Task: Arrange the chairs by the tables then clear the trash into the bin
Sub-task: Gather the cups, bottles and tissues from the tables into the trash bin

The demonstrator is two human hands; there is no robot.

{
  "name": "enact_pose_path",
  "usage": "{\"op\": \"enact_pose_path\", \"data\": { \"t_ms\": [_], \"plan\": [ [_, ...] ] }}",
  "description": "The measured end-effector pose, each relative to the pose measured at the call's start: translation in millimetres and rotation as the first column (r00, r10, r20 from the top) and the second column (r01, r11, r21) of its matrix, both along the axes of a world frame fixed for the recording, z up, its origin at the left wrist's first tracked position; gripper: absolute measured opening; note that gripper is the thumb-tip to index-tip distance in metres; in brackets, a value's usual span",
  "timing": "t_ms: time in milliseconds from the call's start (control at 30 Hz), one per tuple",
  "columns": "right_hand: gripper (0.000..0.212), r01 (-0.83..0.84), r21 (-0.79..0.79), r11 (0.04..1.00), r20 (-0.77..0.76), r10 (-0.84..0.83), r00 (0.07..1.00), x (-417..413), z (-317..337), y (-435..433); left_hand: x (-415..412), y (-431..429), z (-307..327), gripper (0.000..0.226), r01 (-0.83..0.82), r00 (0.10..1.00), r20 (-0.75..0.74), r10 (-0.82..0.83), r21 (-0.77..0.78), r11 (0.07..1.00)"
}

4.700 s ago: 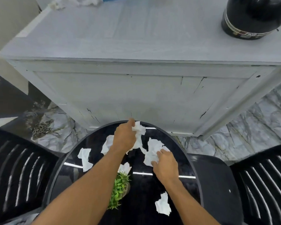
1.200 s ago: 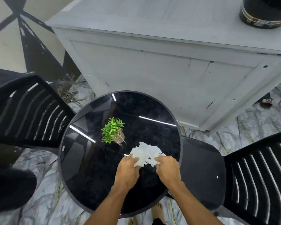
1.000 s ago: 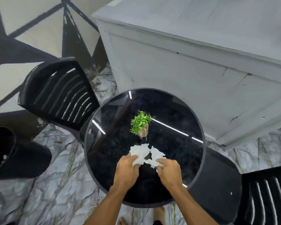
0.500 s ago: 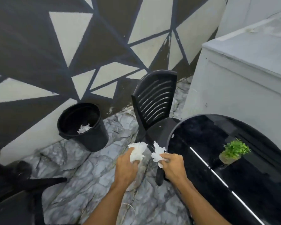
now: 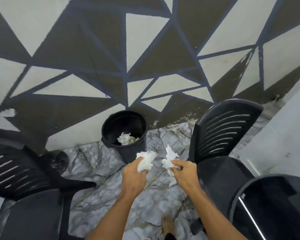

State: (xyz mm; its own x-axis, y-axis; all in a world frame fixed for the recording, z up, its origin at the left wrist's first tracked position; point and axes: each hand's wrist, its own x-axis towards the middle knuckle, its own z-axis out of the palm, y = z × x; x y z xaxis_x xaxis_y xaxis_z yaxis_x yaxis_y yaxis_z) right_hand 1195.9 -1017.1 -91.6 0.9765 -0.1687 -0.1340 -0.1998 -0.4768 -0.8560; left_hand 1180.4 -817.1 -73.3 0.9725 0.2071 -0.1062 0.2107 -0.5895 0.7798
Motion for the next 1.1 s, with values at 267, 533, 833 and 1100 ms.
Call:
{"op": "enact_pose_path", "data": {
  "t_ms": [267, 533, 833, 1100],
  "plan": [
    [0.025, -0.22, 0.008, 0.976, -0.084, 0.22, 0.972, 149.4, -20.9, 48.8, 111.6, 33.0, -6.9, 0.043, -0.156, 0.986, -0.054, 0.158, 0.046, 0.987],
    [0.026, -0.359, -0.023, 0.933, -0.128, 0.353, 0.927, 277.2, -24.2, 113.7, 206.9, 89.1, -12.3, 0.056, -0.327, 0.942, -0.058, 0.33, 0.059, 0.943],
    [0.025, -0.39, -0.057, 0.919, -0.252, 0.364, 0.897, 413.0, -79.2, 190.7, 348.5, 157.8, -75.8, 0.055, -0.497, 0.855, -0.164, 0.492, 0.013, 0.868],
    [0.023, -0.332, -0.022, 0.943, -0.35, 0.303, 0.886, 523.8, -190.1, 252.3, 460.0, 199.0, -188.3, 0.05, -0.58, 0.775, -0.268, 0.572, 0.06, 0.813]
  ]
}}
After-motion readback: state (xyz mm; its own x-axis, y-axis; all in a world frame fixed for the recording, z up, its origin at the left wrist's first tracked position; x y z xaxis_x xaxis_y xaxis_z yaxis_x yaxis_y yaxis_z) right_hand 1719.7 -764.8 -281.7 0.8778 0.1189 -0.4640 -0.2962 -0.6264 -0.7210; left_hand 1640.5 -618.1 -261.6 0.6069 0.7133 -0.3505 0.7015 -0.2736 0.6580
